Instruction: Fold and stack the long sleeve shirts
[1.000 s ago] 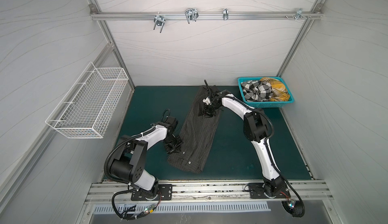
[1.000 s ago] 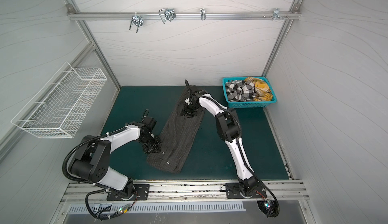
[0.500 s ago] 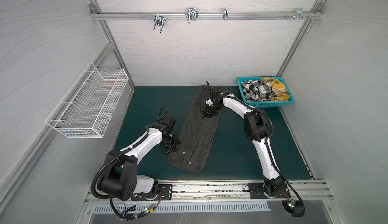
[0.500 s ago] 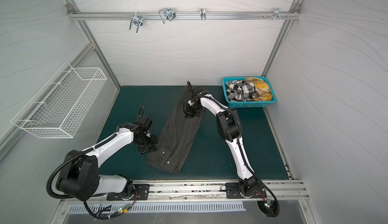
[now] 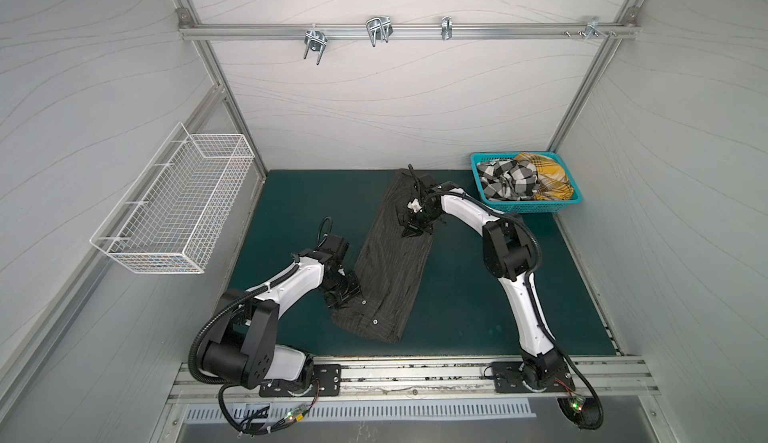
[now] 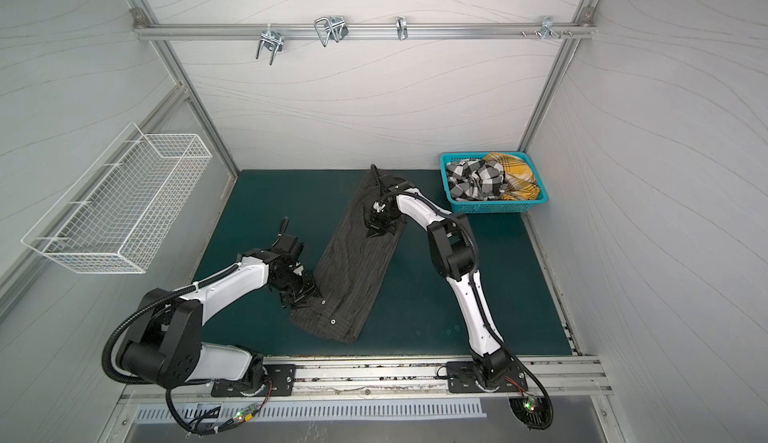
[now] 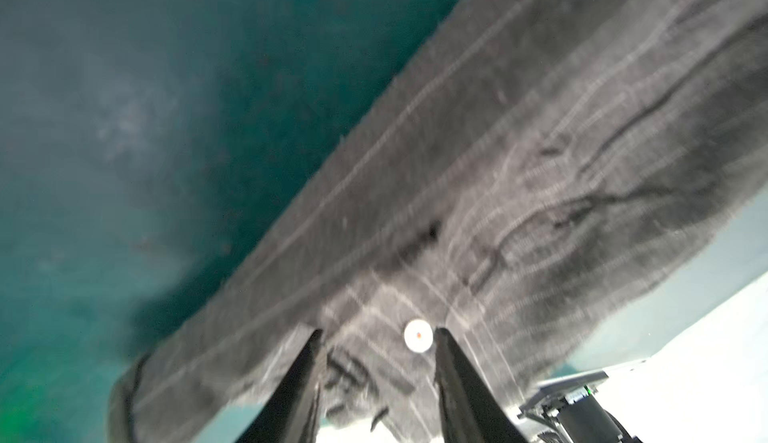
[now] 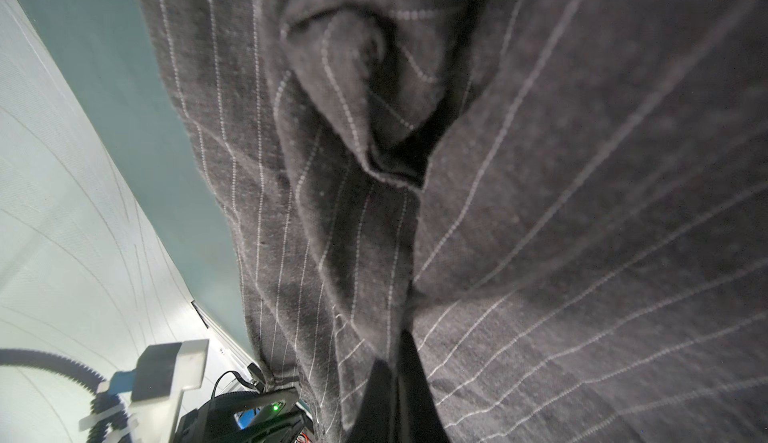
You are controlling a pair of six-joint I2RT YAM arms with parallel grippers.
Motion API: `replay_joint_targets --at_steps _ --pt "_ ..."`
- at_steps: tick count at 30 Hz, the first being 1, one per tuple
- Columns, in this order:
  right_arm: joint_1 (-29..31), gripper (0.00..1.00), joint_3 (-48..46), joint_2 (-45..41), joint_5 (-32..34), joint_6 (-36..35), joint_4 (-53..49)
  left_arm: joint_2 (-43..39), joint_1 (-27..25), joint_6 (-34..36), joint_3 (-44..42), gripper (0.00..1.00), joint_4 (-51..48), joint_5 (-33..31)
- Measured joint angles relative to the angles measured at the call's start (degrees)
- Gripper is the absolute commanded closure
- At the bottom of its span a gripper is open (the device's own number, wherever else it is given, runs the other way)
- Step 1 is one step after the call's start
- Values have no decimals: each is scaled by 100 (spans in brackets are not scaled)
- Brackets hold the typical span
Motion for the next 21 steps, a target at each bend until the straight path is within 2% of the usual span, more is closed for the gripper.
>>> replay_joint_targets --at_steps 6,12,19,21 --pt "-4 100 22 0 -7 0 -26 323 7 -7 70 59 46 -52" --pt "-26 100 35 7 -11 13 -31 372 0 -9 105 73 -44 -164" --pt "-33 100 35 7 -28 48 -31 584 -55 -13 275 100 -219 -334" --pt "-37 100 35 7 -44 52 -28 625 -92 33 330 100 -262 -378"
